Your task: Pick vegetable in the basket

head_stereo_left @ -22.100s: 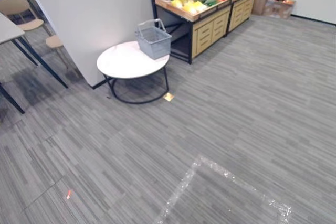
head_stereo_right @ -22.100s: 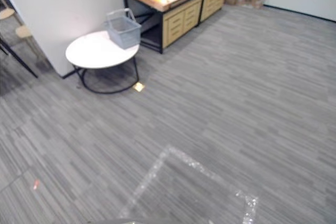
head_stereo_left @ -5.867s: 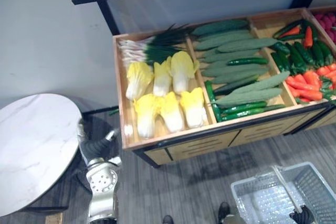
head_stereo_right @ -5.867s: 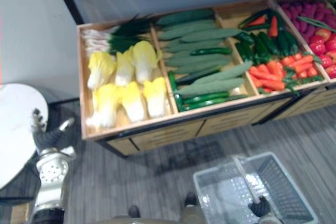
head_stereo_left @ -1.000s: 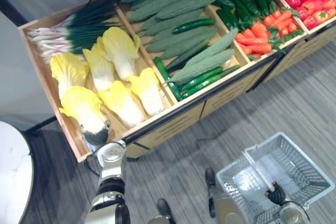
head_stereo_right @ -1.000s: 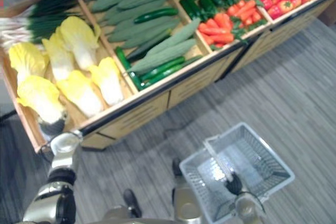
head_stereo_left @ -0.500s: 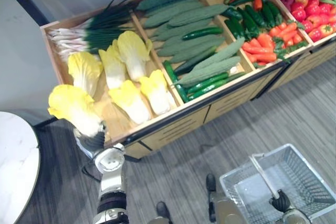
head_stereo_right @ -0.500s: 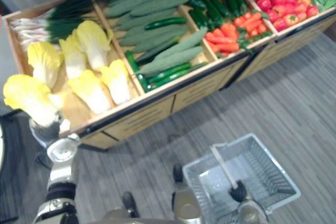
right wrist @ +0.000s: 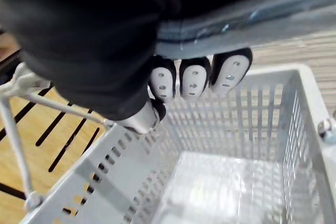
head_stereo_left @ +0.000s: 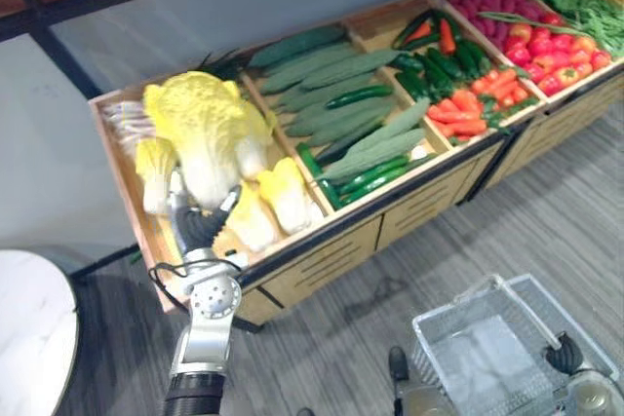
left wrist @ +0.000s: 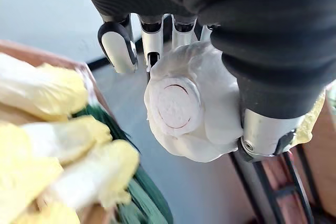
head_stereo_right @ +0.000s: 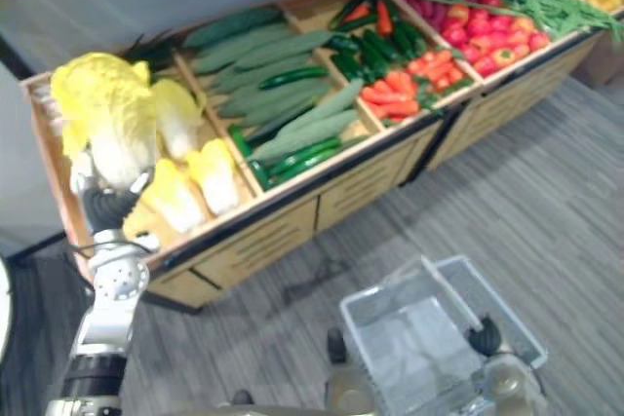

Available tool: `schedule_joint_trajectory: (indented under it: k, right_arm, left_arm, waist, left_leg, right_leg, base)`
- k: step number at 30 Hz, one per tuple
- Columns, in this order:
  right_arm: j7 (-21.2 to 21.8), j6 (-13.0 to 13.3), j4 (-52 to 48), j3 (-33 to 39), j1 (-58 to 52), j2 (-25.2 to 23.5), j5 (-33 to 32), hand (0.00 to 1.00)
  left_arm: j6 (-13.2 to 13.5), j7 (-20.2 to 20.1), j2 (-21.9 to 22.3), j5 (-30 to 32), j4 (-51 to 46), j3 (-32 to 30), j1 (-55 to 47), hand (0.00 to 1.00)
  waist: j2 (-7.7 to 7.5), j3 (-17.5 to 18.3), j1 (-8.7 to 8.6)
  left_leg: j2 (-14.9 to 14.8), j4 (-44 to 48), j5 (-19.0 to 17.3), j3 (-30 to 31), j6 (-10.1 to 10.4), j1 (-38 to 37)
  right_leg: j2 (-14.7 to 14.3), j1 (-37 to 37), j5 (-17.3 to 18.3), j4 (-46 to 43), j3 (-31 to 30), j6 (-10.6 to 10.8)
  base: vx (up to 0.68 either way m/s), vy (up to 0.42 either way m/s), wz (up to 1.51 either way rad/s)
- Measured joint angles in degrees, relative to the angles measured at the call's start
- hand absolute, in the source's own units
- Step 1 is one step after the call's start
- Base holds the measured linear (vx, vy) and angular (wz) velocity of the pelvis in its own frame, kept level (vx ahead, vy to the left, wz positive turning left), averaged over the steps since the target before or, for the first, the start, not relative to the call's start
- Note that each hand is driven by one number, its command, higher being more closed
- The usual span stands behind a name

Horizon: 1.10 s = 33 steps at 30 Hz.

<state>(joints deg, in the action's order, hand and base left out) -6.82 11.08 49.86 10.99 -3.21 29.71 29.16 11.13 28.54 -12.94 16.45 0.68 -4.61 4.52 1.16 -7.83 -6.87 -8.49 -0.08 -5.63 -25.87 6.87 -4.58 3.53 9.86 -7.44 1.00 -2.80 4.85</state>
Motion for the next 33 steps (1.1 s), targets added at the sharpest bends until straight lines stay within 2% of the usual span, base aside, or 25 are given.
schedule_joint_trajectory:
  k: [1,2,3,6,10,13,17,22,27,29,33]
  right_arm:
    - [0.27,0.01,-0.11,-0.06,1.03,0.58,0.1,1.0]
    - [0.27,0.01,-0.11,-0.06,1.03,0.58,0.1,1.0]
    - [1.07,-0.02,-0.32,-0.13,1.41,1.7,0.08,1.0]
    - [2.16,-0.38,-4.09,-0.49,1.58,2.82,0.03,1.0]
    - [2.41,-0.48,-11.45,-3.67,1.65,4.82,-1.08,1.0]
    - [2.63,-0.34,-16.22,-5.31,1.68,5.03,-1.15,1.0]
    - [3.48,-0.36,-20.43,-6.67,2.11,5.51,-2.79,1.0]
    - [4.48,-0.28,-25.16,-11.63,4.14,6.71,-3.26,1.0]
    - [4.98,0.89,-27.0,-16.34,6.79,8.9,-3.34,1.0]
    - [5.07,1.15,-27.74,-16.91,7.34,8.95,-3.35,1.0]
    - [6.49,2.22,-30.11,-21.7,10.23,12.33,-5.13,1.0]
  left_arm:
    - [0.48,-0.91,-0.77,-0.06,-1.03,2.62,-0.09,1.0]
    - [0.48,-0.91,-0.77,-0.06,-1.03,2.62,-0.09,1.0]
    - [1.84,-2.95,-1.75,-0.45,-2.38,6.71,-0.08,1.0]
    - [4.08,-5.87,-3.48,-0.65,-4.04,12.06,-0.07,1.0]
    - [7.08,-11.04,-7.66,-6.03,-6.58,19.87,0.42,1.0]
    - [8.36,-14.61,-8.63,-9.8,-7.41,23.92,2.06,1.0]
    - [8.92,-19.43,-10.58,-14.76,-8.23,28.67,3.37,1.0]
    - [9.58,-26.93,-14.32,-23.03,-8.21,36.95,6.27,1.0]
    - [9.86,-33.24,-17.83,-27.19,-7.11,43.46,8.57,1.0]
    - [9.86,-34.43,-18.92,-27.54,-6.48,45.17,9.4,1.0]
    - [9.83,-38.18,-21.65,-30.89,-6.46,49.44,10.54,1.0]
  waist:
    - [0.03,0.08,0.02]
    - [0.03,0.08,0.02]
    - [0.19,0.34,-0.01]
    - [0.52,0.67,-0.12]
    - [1.11,1.9,-0.5]
    - [1.34,2.68,-0.47]
    - [1.77,3.25,-0.24]
    - [2.17,3.53,-0.64]
    - [2.63,3.91,-0.85]
    - [2.62,3.91,-0.82]
    - [2.73,4.01,-0.91]
  left_leg:
    - [0.04,-0.17,-0.34,-1.48,0.08,-0.9]
    - [0.04,-0.17,-0.34,-1.48,0.08,-0.9]
    - [0.16,-0.71,-0.66,-3.65,0.21,-2.32]
    - [0.23,-0.78,-1.45,-7.92,0.51,-4.49]
    - [-0.27,0.66,-3.84,-14.55,1.22,-6.88]
    - [-1.04,2.88,-5.74,-17.41,1.65,-7.41]
    - [-2.53,6.24,-7.91,-20.74,2.51,-7.62]
    - [-4.88,10.86,-10.07,-25.99,3.65,-7.67]
    - [-5.98,12.83,-10.49,-30.38,4.09,-7.93]
    - [-6.45,13.37,-10.66,-30.95,4.32,-8.31]
    - [-6.87,14.43,-11.18,-33.56,4.77,-8.74]
  right_leg:
    - [-0.38,-0.04,-0.13,0.0,-1.37,0.17]
    - [-0.38,-0.04,-0.13,0.0,-1.37,0.17]
    - [-0.91,-0.1,-0.34,-0.02,-3.48,0.42]
    - [-1.98,-0.1,-0.92,-0.1,-7.06,0.92]
    - [-3.85,-0.11,-1.36,-0.16,-12.26,1.19]
    - [-4.68,-0.1,-1.59,-0.12,-14.4,1.3]
    - [-5.58,-0.1,-1.71,-0.12,-16.33,1.38]
    - [-6.64,0.09,-1.75,-0.15,-18.25,1.44]
    - [-7.46,1.0,-1.77,-0.58,-19.74,1.48]
    - [-7.88,1.0,-1.76,-0.89,-19.95,1.48]
    - [-9.05,1.67,-1.77,-1.68,-22.23,1.49]
  base:
    - [0.01,0.015,-0.44]
    - [0.0,0.015,-0.6]
    - [0.02,0.013,-0.57]
    - [0.04,0.015,-0.72]
    - [0.02,0.0,-0.72]
    - [0.0,-0.026,-0.48]
    - [-0.01,-0.03,-0.29]
    - [0.0,-0.027,-0.23]
    - [0.02,-0.018,-0.19]
    - [0.01,-0.033,-0.15]
    - [-0.02,-0.021,-0.28]
